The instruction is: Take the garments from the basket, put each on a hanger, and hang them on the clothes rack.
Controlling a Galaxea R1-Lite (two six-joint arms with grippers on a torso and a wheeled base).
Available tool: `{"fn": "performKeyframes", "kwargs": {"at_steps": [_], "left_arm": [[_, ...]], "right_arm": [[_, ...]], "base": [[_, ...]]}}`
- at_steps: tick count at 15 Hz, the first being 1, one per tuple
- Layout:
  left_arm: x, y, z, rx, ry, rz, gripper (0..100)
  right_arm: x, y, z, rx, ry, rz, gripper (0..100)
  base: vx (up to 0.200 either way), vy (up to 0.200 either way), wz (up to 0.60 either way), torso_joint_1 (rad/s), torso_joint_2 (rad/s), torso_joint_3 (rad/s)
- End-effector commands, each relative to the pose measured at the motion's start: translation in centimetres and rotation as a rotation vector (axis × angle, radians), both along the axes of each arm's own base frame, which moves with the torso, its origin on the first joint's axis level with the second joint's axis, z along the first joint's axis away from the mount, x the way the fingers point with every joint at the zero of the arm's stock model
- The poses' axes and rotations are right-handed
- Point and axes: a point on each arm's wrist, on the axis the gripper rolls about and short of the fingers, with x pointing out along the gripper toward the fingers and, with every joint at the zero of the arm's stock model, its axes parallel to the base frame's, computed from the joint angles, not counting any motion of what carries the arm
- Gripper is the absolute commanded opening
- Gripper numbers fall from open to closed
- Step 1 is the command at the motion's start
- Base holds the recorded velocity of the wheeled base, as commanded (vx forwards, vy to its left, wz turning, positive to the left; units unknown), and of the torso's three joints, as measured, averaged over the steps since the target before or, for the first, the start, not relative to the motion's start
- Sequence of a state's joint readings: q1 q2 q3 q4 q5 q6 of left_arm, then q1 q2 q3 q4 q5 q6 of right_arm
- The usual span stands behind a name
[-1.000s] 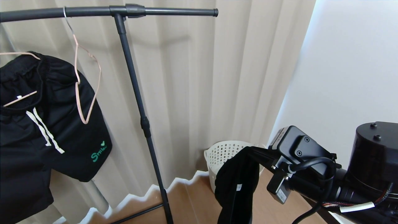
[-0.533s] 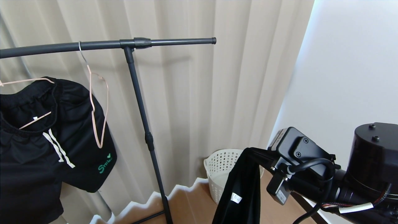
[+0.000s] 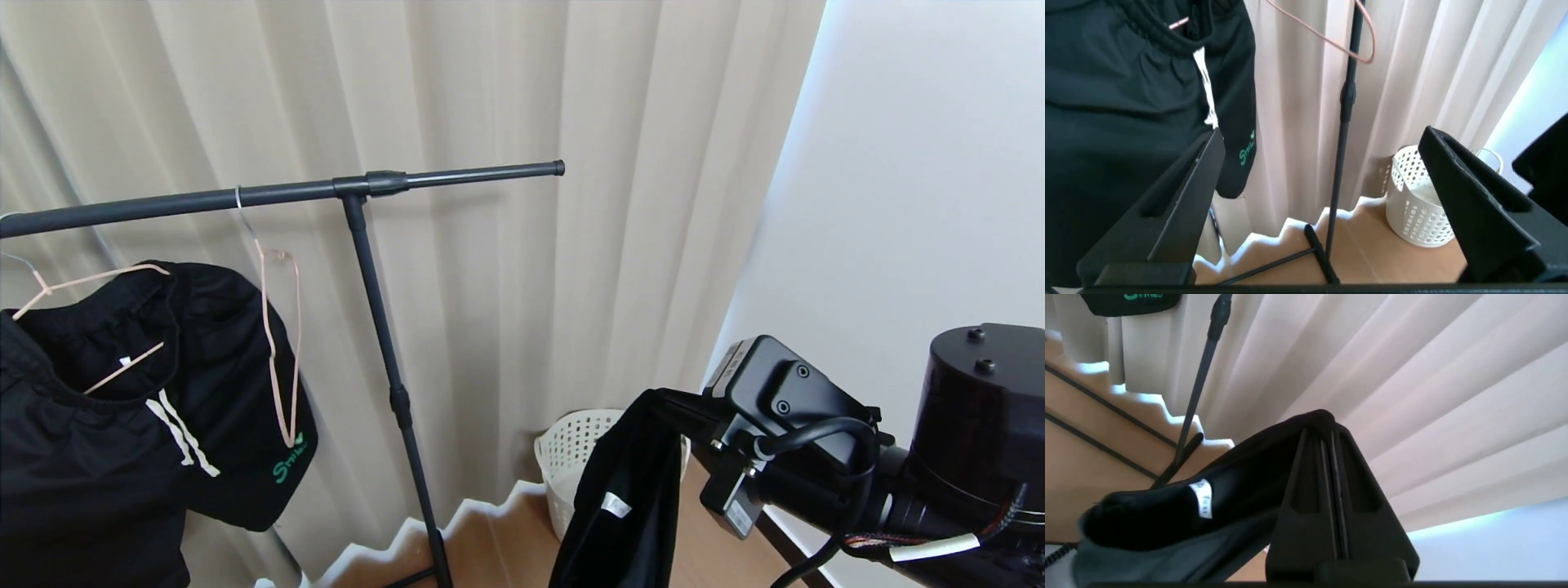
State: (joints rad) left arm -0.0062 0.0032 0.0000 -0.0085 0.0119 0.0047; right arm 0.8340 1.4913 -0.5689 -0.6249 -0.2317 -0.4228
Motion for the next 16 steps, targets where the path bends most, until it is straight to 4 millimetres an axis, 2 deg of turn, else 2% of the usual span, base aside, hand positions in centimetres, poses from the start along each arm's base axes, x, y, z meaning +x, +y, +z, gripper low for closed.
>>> {"fn": "performKeyframes", "kwargs": {"at_steps": [1,11,16], "left_arm": [[0.00,0.00,0.01,0.000,-0.001,0.000,100],[0.00,0.00,0.01,-0.003,-0.001,0.002,100],[0.00,0.00,0.01,0.000,-0.001,0.002,100]], "right_arm": [[0.01,0.03,-0.02,-0.001,-0.001,-0.001,0],[-0.10,-0.07,-0.34,-0.008,0.009,0.007,0],[-0.14,-0.12,-0.37,-0.008,0.009,0.007,0]], "base": [[0.000,0.000,0.00,0.261,-0.61,-0.344],[0.000,0.000,0.00,0.165,-0.37,-0.203],[0.000,0.000,0.60,0.010,-0.02,-0.010]]}}
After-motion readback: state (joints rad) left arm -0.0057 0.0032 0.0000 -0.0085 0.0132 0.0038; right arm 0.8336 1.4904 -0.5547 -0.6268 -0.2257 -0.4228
